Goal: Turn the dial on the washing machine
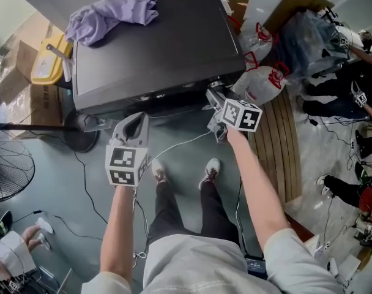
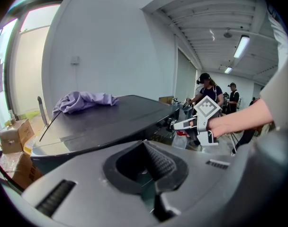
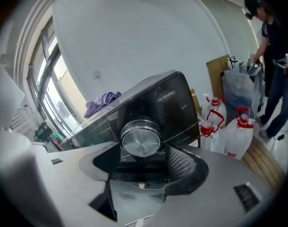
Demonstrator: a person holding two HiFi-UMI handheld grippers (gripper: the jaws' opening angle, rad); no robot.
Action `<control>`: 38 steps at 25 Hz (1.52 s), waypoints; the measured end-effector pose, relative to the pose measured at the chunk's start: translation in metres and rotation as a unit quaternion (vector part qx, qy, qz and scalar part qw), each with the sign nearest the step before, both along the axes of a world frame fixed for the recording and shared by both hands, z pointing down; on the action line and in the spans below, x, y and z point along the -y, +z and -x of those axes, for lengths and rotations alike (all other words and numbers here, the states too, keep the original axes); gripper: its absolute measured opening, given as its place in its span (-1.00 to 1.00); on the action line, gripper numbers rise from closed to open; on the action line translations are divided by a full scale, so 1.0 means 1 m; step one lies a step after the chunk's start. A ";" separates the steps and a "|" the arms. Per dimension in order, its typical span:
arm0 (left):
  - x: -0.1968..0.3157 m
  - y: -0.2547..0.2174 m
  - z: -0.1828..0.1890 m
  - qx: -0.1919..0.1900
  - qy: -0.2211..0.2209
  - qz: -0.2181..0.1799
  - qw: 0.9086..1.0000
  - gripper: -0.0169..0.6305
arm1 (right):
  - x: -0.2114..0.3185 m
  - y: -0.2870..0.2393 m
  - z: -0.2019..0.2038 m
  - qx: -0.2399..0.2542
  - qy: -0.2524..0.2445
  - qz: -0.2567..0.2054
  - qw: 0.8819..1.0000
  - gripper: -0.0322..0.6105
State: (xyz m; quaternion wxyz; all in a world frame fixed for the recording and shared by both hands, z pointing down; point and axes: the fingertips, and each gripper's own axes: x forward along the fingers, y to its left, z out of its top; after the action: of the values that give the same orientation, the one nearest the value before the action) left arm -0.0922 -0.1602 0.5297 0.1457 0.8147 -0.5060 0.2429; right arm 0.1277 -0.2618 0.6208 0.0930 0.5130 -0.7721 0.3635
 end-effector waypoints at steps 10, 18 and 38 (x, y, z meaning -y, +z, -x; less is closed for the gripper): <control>0.003 0.004 0.001 0.002 0.001 0.007 1.000 -0.90 | 0.003 -0.001 0.000 -0.092 -0.029 -0.008 0.995 -0.02; 0.006 0.000 0.001 0.006 0.002 0.004 1.000 -0.90 | 0.004 0.000 0.002 -0.239 -0.055 -0.036 0.969 -0.02; 0.043 -0.107 0.019 0.006 0.002 -0.082 0.997 -0.90 | -0.029 -0.138 -0.053 -0.261 -0.093 -0.109 0.955 -0.76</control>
State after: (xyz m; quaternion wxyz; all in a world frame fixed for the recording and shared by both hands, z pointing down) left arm -0.1117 -0.2034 0.4225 0.0750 0.8234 -0.5237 0.2055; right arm 0.1806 -0.2331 0.4830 0.2681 0.5229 -0.8000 0.1207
